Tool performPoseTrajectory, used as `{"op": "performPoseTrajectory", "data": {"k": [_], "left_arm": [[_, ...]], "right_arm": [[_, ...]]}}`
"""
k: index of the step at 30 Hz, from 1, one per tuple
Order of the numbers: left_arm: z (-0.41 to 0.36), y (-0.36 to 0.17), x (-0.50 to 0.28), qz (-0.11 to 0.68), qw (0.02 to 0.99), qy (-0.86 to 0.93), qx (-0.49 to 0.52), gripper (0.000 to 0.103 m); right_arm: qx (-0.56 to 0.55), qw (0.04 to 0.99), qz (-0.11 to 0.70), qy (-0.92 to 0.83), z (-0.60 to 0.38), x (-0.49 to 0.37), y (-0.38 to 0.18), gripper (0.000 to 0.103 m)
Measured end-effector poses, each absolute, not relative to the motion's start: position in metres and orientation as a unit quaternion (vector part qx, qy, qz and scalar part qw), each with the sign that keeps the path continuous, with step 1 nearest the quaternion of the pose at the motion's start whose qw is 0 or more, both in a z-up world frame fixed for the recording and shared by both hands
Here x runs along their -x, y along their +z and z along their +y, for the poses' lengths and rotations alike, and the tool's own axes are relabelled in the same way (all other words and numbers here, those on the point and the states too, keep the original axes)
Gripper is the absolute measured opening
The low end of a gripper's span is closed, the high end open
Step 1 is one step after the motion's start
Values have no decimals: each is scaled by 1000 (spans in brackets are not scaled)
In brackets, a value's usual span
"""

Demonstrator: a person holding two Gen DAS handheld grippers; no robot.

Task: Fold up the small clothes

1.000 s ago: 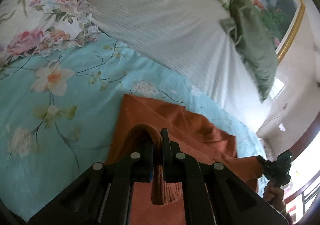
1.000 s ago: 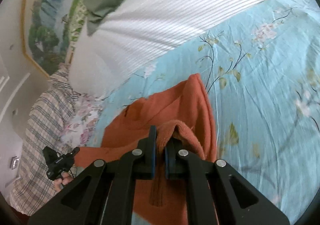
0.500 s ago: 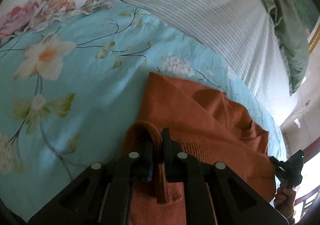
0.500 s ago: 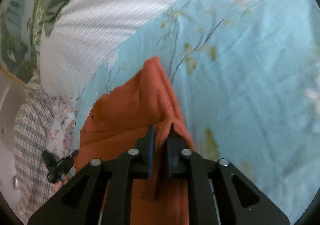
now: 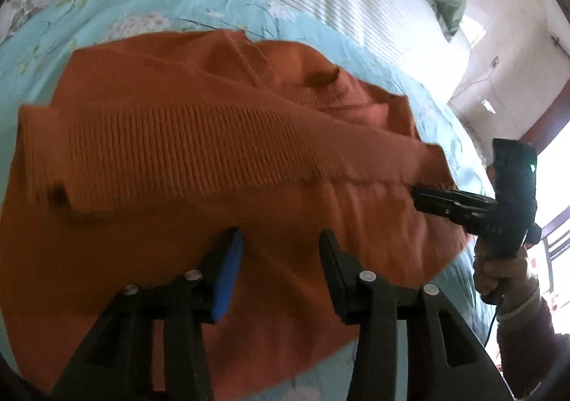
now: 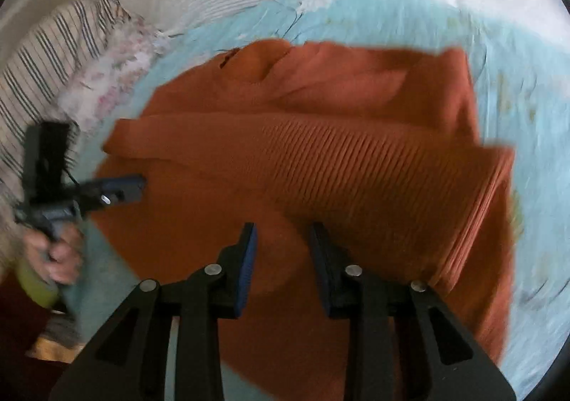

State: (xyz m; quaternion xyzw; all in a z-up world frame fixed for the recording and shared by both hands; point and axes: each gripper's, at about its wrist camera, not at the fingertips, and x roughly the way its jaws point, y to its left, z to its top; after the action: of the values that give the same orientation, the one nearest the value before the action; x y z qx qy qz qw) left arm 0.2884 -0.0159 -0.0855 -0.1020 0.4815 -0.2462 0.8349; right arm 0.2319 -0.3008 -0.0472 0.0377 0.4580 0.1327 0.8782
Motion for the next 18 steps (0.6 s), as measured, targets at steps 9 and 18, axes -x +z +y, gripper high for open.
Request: {"op": "performPoseTrajectory", "data": {"k": [9,18], "left_arm": [[48,-51,-373,428,878,-139,163,48],[109,-33,-349,377,896,-48,232,65]], "right_arm": [[-159,924,347,-13,-394,-271,-2,33],[-220,917,333,-14,-411,-231,-3,37]]}}
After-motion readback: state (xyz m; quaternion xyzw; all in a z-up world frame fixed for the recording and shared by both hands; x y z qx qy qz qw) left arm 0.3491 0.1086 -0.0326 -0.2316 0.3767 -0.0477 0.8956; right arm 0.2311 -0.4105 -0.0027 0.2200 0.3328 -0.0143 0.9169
